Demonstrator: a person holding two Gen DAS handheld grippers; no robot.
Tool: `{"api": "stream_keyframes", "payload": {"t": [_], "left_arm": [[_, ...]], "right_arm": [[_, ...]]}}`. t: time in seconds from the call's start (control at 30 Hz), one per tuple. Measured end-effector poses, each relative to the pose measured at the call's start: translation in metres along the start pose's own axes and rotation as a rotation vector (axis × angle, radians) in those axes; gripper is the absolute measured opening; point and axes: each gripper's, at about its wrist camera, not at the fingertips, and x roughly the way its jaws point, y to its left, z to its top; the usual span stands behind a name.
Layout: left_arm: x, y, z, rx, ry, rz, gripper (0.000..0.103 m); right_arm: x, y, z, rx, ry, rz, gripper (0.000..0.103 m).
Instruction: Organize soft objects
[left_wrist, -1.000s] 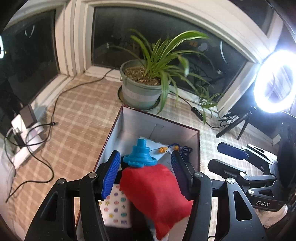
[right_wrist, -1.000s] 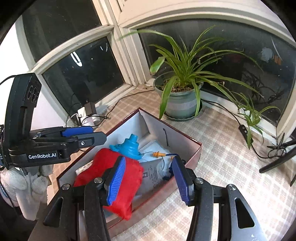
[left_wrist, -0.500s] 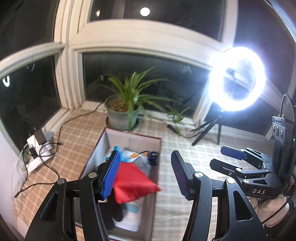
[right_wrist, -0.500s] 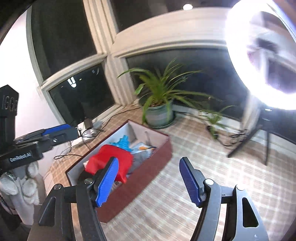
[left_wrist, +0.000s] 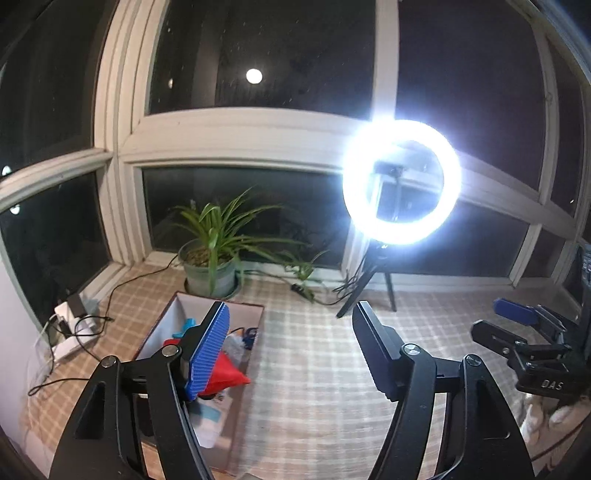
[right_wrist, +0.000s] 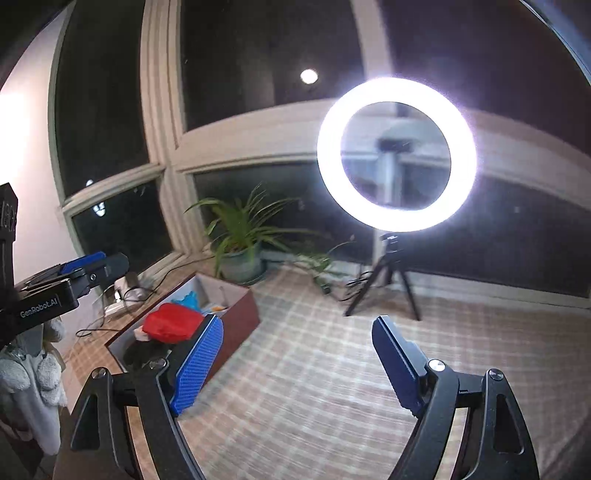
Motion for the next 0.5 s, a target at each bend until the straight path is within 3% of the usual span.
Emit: {"api": "stream_keyframes", "payload": {"t": [0.23,0.5], "left_arm": [[-0.019,-0.021,-0.009,0.015,-0.016,0.004,0.072],[-0.036,-0.021,-0.04,-0.026,0.039,0.061,0.072]], "right_arm": [[-0.046,-0.004,-0.008,0.01,-0.055,-0.017,0.084],[-0.054,0.011,-0.029,-0.004,-0.029,0.031,0.086]]}}
